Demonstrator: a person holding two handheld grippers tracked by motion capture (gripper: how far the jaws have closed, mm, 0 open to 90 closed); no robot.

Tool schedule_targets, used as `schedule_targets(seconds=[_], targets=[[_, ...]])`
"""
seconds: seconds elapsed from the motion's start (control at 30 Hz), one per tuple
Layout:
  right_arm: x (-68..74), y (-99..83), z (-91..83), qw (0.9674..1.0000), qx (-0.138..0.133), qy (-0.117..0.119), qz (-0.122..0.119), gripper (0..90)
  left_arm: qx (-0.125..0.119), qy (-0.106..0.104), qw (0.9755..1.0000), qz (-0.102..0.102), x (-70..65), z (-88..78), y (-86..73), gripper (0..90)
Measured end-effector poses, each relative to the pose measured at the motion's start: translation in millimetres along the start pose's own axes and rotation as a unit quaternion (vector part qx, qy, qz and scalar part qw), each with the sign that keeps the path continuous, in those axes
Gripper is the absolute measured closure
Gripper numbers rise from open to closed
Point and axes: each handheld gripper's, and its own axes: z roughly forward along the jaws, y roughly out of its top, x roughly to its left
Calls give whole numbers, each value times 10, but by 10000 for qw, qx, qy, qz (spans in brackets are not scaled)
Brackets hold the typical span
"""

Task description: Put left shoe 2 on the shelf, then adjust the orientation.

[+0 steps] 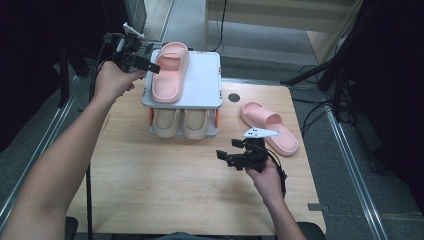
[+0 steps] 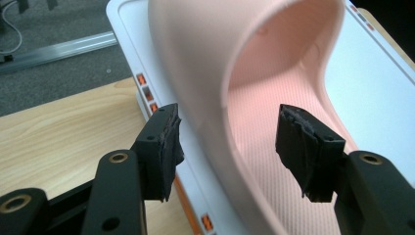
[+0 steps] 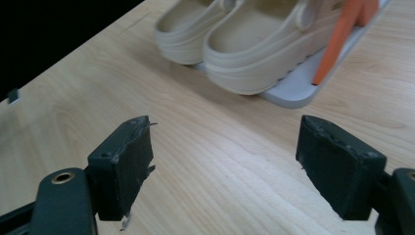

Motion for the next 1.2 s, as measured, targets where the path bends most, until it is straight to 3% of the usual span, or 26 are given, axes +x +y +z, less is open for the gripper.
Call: schedule_targets(seconds=[0.2, 0.43, 0.63, 0.77, 0.93, 1.2], targets=[[-99, 5, -39, 9998, 19, -213, -18, 211, -32, -110, 9999, 38, 56, -116, -168, 407], [-210, 20, -79, 9992, 58, -343, 173, 190, -4, -215, 9997, 80, 119, -134, -415, 399], [-322, 120, -115, 9989, -15, -441, 159, 278, -55, -303, 9995, 63, 155, -127, -583, 395], [-486, 95, -161, 9978, -14, -619, 249, 343, -48, -324, 9993, 156, 193, -62, -758, 388], [-695, 62, -268, 9967, -45, -788, 201, 387, -271, -542, 9980, -167, 232, -32, -913, 370], [-920, 15, -398, 9953, -152, -873, 401, 414, -420, -485, 9979, 8, 163, -198, -1007, 375]])
